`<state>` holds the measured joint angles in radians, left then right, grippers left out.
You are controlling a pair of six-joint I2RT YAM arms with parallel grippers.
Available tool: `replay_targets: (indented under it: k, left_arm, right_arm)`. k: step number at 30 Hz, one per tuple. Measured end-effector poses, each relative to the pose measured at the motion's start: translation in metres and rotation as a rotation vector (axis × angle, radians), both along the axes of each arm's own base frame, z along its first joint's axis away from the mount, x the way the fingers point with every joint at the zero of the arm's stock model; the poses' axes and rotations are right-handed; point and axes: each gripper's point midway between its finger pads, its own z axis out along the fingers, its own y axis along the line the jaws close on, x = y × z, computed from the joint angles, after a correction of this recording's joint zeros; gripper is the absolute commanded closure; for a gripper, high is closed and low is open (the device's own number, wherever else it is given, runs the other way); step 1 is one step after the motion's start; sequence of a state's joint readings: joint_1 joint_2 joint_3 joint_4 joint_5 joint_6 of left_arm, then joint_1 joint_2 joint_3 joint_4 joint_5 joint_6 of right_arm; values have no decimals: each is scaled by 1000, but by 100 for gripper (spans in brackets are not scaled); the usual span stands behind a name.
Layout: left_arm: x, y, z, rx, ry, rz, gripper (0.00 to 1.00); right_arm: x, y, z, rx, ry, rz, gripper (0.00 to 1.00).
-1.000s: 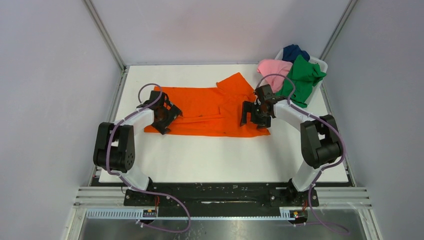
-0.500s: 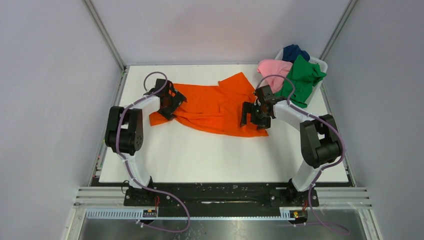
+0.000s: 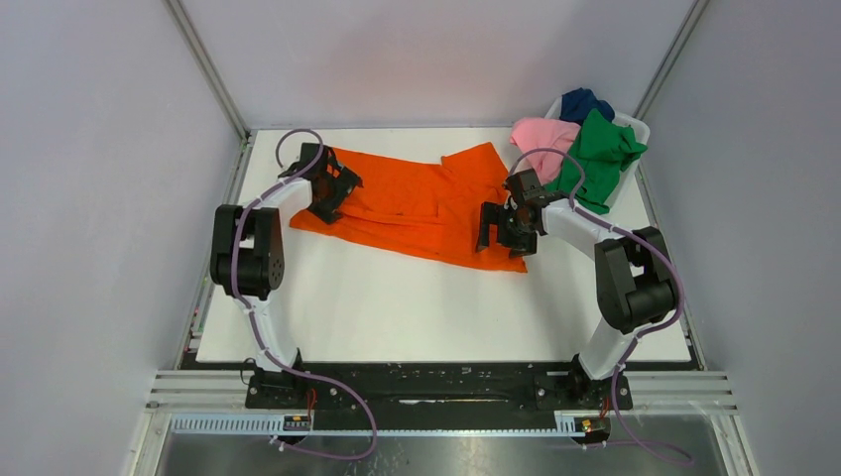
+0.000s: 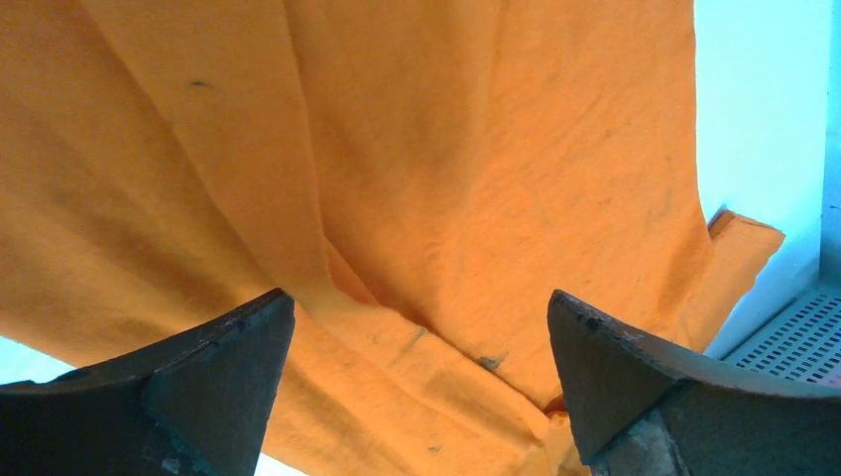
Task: Fold and stack the t-shirts
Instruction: Fold the flattened tshirt in 1/3 of the way
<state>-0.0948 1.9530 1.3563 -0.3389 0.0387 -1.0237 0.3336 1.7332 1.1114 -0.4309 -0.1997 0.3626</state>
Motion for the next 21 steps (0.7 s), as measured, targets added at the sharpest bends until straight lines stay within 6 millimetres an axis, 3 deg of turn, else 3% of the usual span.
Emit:
replay_targets:
  k: [6,10,15,19,21]
  left_arm:
    - [-1,10,0,1,3,12,1]
    - [11,10,-2,-5,-3,10,1]
    - [42,4,-2,-23,-33,6,1]
    - [78,3,20,-30,-99,9,1]
    - [85,7,32,-24,-126,17,1]
  right_arm:
    - [0,0,0,-3,-2,-1,1]
    - [1,-1,0,-7,-5,-2,0]
    - [2,-3,-1,-20,-10,-8,0]
    - [2,-4,-1,-25,-11,-10,1]
    - [3,-4,-1,-29,-12,-12,0]
